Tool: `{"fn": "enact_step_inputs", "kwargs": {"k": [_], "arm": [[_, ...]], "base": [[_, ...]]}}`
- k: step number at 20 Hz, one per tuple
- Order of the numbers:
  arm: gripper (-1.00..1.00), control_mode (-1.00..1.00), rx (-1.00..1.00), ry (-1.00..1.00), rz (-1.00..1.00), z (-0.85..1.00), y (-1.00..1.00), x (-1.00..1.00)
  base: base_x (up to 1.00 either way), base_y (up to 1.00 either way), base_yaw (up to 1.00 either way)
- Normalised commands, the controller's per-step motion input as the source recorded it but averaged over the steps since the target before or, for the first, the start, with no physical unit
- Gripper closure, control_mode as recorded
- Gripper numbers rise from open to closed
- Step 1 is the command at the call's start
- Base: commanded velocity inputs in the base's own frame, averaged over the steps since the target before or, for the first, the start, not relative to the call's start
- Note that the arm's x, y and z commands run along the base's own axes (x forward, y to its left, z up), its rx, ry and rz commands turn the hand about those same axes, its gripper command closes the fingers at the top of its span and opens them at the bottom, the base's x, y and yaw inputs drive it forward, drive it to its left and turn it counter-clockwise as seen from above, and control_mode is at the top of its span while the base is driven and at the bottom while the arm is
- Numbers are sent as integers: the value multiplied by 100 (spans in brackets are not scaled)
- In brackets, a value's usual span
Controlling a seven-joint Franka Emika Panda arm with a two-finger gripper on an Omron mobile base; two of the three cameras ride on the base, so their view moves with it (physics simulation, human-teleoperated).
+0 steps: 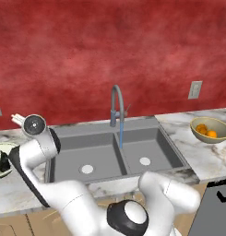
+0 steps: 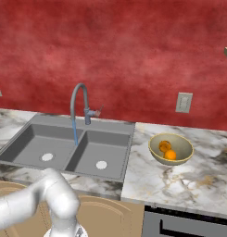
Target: Pick the oranges from the sink and place them in one bowl. Place the eggplant in the other bowl. Then turn off the sink faucet.
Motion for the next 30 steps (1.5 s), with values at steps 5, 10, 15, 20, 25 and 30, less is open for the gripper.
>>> {"fn": "enact_step_inputs", "kwargs": {"k": [5,10,15,20,25,30], "arm": [[-100,-100,32,-2,-7,60,-83,-12],[-100,-100,25,0,-7,28,-85,-59],[-100,-100,22,0,-8,23,-79,-63],[-100,-100,21,0,-10,36,-67,-34],[-100,-100,26,0,-11,42,-69,-2],[-100,-100,34,4,-12,68,-83,0]], "base": [[0,0,0],[0,0,0],[0,0,0],[0,0,0],[0,0,0],[0,0,0]]}}
